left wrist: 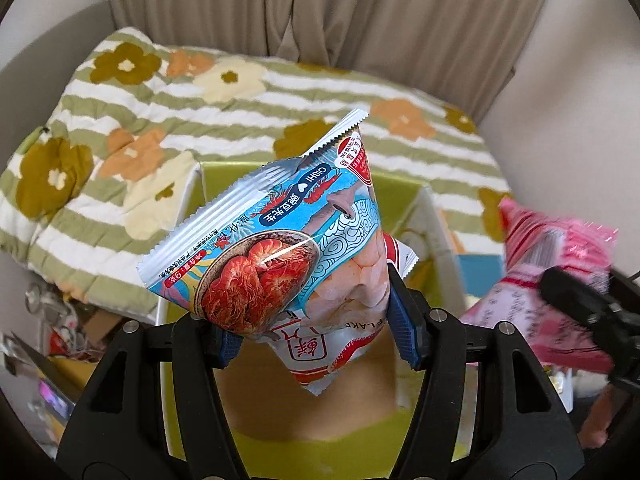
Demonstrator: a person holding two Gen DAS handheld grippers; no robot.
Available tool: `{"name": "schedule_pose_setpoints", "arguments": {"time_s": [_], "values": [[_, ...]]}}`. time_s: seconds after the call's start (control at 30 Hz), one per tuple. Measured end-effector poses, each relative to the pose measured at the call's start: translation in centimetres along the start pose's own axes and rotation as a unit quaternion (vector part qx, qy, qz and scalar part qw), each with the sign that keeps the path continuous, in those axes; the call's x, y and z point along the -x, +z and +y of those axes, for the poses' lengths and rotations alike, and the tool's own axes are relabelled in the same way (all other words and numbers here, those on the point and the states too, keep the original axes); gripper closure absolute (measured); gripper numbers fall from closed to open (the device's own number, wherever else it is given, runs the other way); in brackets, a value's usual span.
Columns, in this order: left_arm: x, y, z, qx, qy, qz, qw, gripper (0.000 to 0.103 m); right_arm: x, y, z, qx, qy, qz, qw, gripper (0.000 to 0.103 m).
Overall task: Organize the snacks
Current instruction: 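Carry the shrimp cracker bag into the box with the left tool while the right tool carries the pink bag, then release both bags into the box and lift both tools away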
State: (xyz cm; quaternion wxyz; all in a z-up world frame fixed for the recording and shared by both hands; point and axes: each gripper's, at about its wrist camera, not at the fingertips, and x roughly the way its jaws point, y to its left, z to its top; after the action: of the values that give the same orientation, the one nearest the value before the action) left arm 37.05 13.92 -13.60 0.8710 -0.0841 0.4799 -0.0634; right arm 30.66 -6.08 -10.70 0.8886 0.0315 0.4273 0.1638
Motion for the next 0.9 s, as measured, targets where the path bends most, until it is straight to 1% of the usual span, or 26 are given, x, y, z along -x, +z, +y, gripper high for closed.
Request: {"name": "schedule_pose_setpoints", "arguments": {"time_s": [0.07, 0.1, 0.13, 0.17, 0.2, 0.23, 0.3, 0.33, 0.4, 0.47, 0.63, 0.77, 0.9], "values": [[-2.1, 0.5, 0.3, -0.011, 0.001, 0.022, 0.9997, 0.046, -1.2, 0.7, 0.2, 0.000, -0.002, 0.004, 1.000, 0.041], [-2.9, 0.4, 0.2, -0.017, 0.007, 0.031, 0.9993, 0.042, -2.0, 1.0, 0.1, -0.001, -0.003, 0.008, 1.000, 0.041], [-4.3, 0.5, 0.2, -0.026, 0.018, 0.048, 0.9984, 0.031, -2.6, 1.4, 0.0, -0.004, -0.004, 0.012, 1.000, 0.041], [-5.0, 0.5, 0.3, -0.028, 0.025, 0.054, 0.9979, 0.024, -3.0, 1.6, -0.2, -0.007, -0.004, 0.016, 1.000, 0.041], [-5.5, 0.3, 0.4, -0.026, 0.029, 0.055, 0.9977, 0.013, -3.3, 1.7, -0.4, -0.009, -0.005, 0.018, 1.000, 0.041], [-5.9, 0.2, 0.6, -0.022, 0.029, 0.056, 0.9978, 0.010, -3.8, 1.9, -0.7, -0.012, -0.007, 0.022, 1.000, 0.041], [-6.4, -0.1, 0.9, -0.020, 0.038, 0.061, 0.9973, 0.010, -4.5, 2.1, -1.1, -0.009, -0.014, 0.027, 0.999, 0.041], [-6.6, -0.3, 1.0, -0.022, 0.048, 0.065, 0.9965, 0.010, -4.9, 2.2, -1.3, -0.009, -0.011, 0.031, 0.999, 0.041], [-6.4, -0.8, 1.0, -0.023, 0.058, 0.065, 0.9960, 0.010, -5.6, 2.3, -1.7, -0.009, -0.001, 0.038, 0.999, 0.041], [-5.3, -1.5, 1.1, -0.015, 0.065, 0.060, 0.9959, 0.010, -6.1, 2.4, -1.9, -0.001, 0.007, 0.041, 0.999, 0.041], [-3.2, -2.9, 1.9, 0.019, 0.059, 0.059, 0.9963, 0.010, -7.0, 3.1, -1.4, 0.025, 0.035, 0.050, 0.998, 0.041], [-2.7, -3.4, 2.6, 0.027, 0.067, 0.059, 0.9956, 0.010, -8.3, 4.1, -0.2, 0.060, 0.040, 0.063, 0.995, 0.040], [-2.0, -3.6, 3.0, 0.037, 0.069, 0.048, 0.9958, 0.010, -10.4, 4.5, 1.1, 0.098, 0.036, 0.079, 0.991, 0.039]]}}
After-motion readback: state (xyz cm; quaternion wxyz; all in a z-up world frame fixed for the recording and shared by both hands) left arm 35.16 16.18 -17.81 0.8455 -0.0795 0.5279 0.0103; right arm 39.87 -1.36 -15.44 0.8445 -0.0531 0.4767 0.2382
